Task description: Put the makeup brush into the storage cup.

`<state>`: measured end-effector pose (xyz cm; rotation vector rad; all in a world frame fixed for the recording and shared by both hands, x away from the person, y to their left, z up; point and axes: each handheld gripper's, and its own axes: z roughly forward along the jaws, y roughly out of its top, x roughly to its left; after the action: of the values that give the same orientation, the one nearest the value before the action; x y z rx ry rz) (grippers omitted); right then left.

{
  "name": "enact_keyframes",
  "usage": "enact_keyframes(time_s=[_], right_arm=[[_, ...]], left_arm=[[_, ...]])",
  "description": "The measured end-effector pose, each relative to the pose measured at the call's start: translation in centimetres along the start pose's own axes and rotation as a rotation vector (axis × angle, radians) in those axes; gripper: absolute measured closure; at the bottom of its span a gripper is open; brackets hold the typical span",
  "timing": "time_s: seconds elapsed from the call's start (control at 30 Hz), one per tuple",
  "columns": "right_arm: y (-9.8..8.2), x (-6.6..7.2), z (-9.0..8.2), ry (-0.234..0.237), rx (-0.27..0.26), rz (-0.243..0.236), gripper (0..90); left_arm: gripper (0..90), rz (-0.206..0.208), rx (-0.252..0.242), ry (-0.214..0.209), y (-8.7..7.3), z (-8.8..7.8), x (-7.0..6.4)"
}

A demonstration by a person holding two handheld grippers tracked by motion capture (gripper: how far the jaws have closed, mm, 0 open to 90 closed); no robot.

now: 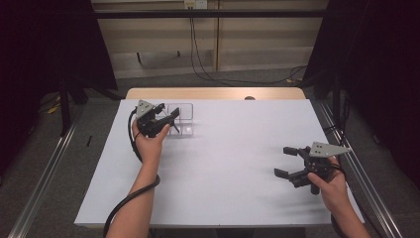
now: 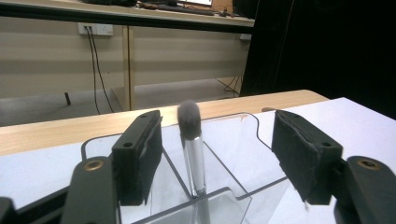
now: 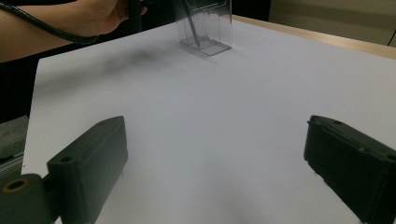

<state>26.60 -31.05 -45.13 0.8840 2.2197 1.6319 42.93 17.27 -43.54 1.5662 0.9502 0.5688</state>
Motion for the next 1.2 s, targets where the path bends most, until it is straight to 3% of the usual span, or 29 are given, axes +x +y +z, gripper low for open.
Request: enact_keyframes(time_s=[0.3, 0.37, 0.63, 1.2], right_arm=[[0.0, 0.1, 0.1, 0.002, 0.003, -0.003, 6.0], [0.0, 0.1, 0.1, 0.003, 0.003, -0.003, 6.0], [0.0, 0.1, 0.1, 0.002, 0.006, -0.005, 6.0], [0.1, 0.1, 0.2, 0.001, 0.001, -0.009, 6.0]], left_arm=[[15.8, 0.003, -0.015, -0.009, 0.2, 0.0, 0.0], [11.6, 0.018, 0.001, -0.006, 0.2, 0.0, -0.1], [2.6, -0.003, -0.013, -0.039, 0.2, -0.1, 0.0], [0.0, -0.033, -0.037, -0.040, 0.0, -1.0, 0.4]])
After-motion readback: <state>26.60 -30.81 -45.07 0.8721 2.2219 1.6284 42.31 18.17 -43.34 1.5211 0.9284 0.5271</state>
